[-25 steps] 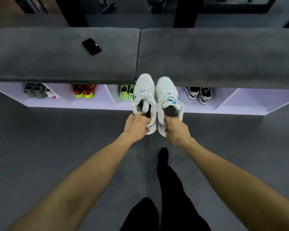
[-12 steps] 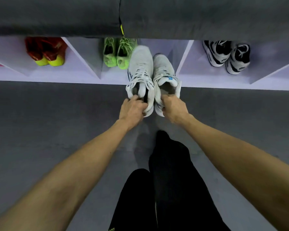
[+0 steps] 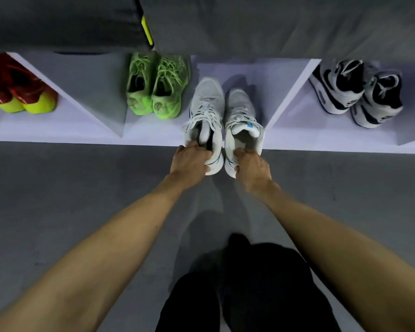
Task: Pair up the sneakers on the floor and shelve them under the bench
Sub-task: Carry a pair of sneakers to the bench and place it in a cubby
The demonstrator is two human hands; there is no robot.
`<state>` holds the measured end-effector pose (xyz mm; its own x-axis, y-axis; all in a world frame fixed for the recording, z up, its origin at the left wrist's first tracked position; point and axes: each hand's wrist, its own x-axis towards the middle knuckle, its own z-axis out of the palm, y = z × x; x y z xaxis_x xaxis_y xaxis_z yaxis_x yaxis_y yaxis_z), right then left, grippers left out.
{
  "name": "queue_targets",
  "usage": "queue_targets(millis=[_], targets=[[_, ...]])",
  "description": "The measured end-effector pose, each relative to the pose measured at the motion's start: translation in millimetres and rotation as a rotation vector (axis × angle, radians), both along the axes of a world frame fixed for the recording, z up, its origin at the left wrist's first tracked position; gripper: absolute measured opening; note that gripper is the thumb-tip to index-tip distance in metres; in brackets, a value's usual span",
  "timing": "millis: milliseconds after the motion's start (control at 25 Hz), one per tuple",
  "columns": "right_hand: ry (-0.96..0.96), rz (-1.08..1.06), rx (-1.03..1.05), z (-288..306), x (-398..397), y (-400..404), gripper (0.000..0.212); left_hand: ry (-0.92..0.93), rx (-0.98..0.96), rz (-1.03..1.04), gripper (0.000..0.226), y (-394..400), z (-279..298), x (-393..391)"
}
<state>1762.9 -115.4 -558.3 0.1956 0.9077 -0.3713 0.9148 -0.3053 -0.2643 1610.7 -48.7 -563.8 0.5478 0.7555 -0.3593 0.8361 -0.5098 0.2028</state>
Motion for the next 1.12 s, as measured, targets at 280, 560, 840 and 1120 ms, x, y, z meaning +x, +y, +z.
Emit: queue_targets(millis=[280,560,840,1120], targets=[[0.01,-0.053,0.1,-41,17,72,0.027,0.059,0.074,0.002,0.031,78,-33,35],[0.002,-0.016,0.014,-67,40,139,0.054,0.06,0.12,0.015,0.036,141,-50,61],[-0.067,0.05,0.068,-75,60,189,0.041,0.069,0.21,0.0,0.04,183,-59,76],[-0.092,0.11,0.101,-73,60,173,0.069,-0.044,0.175,-0.028,0.064,167,-60,55]])
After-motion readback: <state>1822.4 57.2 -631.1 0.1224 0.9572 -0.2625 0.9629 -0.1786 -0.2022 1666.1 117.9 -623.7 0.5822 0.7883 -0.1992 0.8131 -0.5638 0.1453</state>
